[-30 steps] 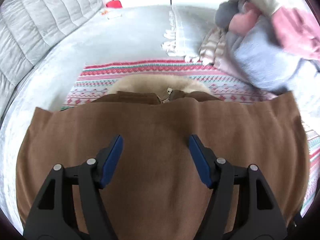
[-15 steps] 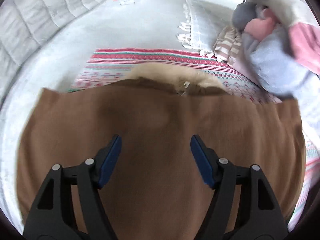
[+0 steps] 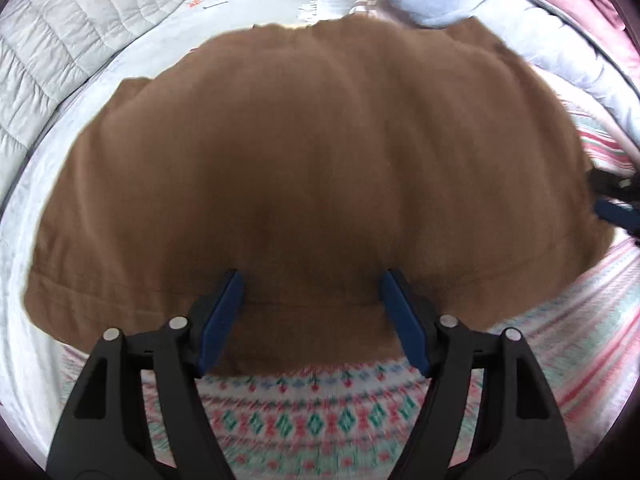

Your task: Fold large clothes

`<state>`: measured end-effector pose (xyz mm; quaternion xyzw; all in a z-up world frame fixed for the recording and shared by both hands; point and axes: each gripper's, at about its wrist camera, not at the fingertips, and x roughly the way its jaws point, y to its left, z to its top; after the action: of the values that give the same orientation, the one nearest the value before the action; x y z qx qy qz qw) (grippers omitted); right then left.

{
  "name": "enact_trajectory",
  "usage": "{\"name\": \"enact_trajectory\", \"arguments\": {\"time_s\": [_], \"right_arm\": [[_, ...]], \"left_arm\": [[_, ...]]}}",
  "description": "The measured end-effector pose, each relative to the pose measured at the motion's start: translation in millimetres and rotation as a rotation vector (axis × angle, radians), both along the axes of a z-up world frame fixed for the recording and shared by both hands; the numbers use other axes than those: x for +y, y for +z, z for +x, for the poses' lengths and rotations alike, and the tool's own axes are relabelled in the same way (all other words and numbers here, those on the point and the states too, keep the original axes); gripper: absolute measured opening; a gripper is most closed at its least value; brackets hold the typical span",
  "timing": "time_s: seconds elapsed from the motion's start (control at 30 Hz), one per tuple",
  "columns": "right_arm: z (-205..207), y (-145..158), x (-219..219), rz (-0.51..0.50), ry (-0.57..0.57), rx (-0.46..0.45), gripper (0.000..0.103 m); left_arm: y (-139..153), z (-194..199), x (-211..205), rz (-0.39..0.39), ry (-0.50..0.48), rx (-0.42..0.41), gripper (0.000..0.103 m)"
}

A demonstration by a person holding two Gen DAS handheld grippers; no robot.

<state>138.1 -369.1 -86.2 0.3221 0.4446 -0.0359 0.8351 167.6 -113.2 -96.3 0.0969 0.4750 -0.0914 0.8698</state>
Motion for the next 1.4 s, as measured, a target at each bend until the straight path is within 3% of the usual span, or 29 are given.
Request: {"name": "enact_trajectory", "arguments": {"time_s": [0.07,0.2,0.33,0.4,0.57,0.83,1.03,1.13,1.2,1.27,1.33,1.4], "right_arm": [[-5,-3,-5,0.036,-0.013,0.0,0.06],[-33,-8,-30,0.209,-0.095,-0.008,0.06],[-58,-24,-53,0.303,-0.171,0.056,0.065],[-64,-35,-63,0.342,-0.225,0.074,0.066],[-60,-73,-66,0.57,-0.314,0.054,0.066],[-39,-73,-55,0.521,-0.366,-0.062,0.069],[-37,-74,-50,0.502,-0.389,-0.091,0.069],[-39,-61,-48,0.504,-0.383,-0.139,0.069],[-40,-48,-42,0.45,-0.351,-0.177,0.069],[-38,-54,-41,0.424,-0.349,-0.148,0.071],[-30,-76,-42,0.505,-0.369,-0.111,0.071],[-28,-76,-39,0.5,-0.383,-0.137,0.071]], "left_arm": [[1,5,-3,0.014,0.014,-0.015,0.078],[3,10,3,-0.029,0.024,0.002,0.078],[2,2,1,-0.031,0.022,-0.008,0.078],[2,3,2,-0.036,0.025,0.0,0.078],[4,1,4,-0.048,0.024,-0.005,0.078],[5,-3,5,-0.048,0.019,-0.01,0.078],[6,-4,5,-0.046,0.02,-0.013,0.076],[12,-9,5,-0.078,0.016,-0.007,0.076],[14,-15,1,-0.076,-0.003,-0.017,0.076],[12,-19,-5,-0.043,-0.021,-0.039,0.076],[7,-20,-9,-0.02,-0.023,-0.046,0.076],[5,-18,-9,-0.024,-0.019,-0.048,0.076]]}}
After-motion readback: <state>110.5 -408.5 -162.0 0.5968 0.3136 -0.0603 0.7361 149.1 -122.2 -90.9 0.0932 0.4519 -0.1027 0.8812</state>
